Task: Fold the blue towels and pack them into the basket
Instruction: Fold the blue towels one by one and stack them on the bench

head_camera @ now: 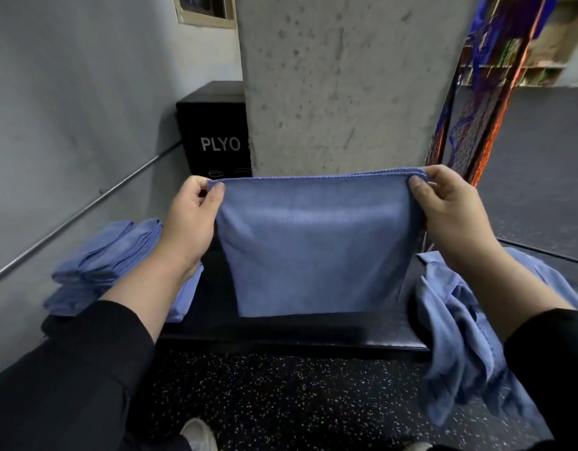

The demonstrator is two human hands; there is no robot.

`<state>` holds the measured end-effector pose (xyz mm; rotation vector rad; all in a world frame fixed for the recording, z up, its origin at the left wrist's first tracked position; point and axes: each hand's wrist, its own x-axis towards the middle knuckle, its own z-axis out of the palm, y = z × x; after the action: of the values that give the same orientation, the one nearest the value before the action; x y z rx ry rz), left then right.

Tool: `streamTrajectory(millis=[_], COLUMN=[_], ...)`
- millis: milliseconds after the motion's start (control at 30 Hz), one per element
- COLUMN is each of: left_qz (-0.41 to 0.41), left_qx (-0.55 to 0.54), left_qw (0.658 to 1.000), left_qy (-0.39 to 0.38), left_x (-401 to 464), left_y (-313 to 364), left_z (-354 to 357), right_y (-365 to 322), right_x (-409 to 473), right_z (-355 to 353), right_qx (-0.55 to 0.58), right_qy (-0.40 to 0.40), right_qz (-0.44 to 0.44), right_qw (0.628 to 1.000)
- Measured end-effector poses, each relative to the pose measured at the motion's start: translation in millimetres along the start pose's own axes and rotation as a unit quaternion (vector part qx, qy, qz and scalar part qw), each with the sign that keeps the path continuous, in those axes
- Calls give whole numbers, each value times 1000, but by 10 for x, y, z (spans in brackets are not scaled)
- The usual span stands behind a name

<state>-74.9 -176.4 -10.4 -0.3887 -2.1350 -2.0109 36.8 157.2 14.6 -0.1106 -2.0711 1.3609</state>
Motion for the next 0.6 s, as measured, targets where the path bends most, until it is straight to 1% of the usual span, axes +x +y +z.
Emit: streamTrajectory(millis=[67, 133, 167, 233, 333, 400, 500, 533, 567, 600], left_qz=[-40, -95, -124, -171, -204, -197, -180, -177, -171, -162], left_qx=[-39, -86, -93, -97, -54, -27, -33, -25, 15, 99], left_qw=[998, 989, 983, 973, 968, 973, 983, 984, 985, 981], left_qy=[-32, -74, -94, -120, -134, -113, -33, -4, 18, 30], left_x=[-33, -39, -37, -2, 78, 191, 477, 593, 681, 720], left_y=[21, 0, -15, -76, -189, -259, -447, -579, -718, -869], left_z=[-5, -16, -28, -61, -62, 20, 167, 207, 250, 280], right_y=[-17, -24, -16, 26, 148, 243, 516, 663, 825, 982], right_x=[-24, -57, -83, -129, -82, 62, 414, 532, 614, 639], right_z=[-15, -27, -28, -16, 70, 193, 456, 550, 643, 732], right_qx=[21, 73, 107, 151, 140, 115, 52, -5, -84, -165], right_qy=[-34, -87, -108, -127, -124, -108, -39, -24, -22, -31], right_qz=[41, 99, 131, 179, 205, 211, 208, 202, 201, 200], right_qw=[998, 989, 980, 964, 961, 965, 976, 979, 976, 965])
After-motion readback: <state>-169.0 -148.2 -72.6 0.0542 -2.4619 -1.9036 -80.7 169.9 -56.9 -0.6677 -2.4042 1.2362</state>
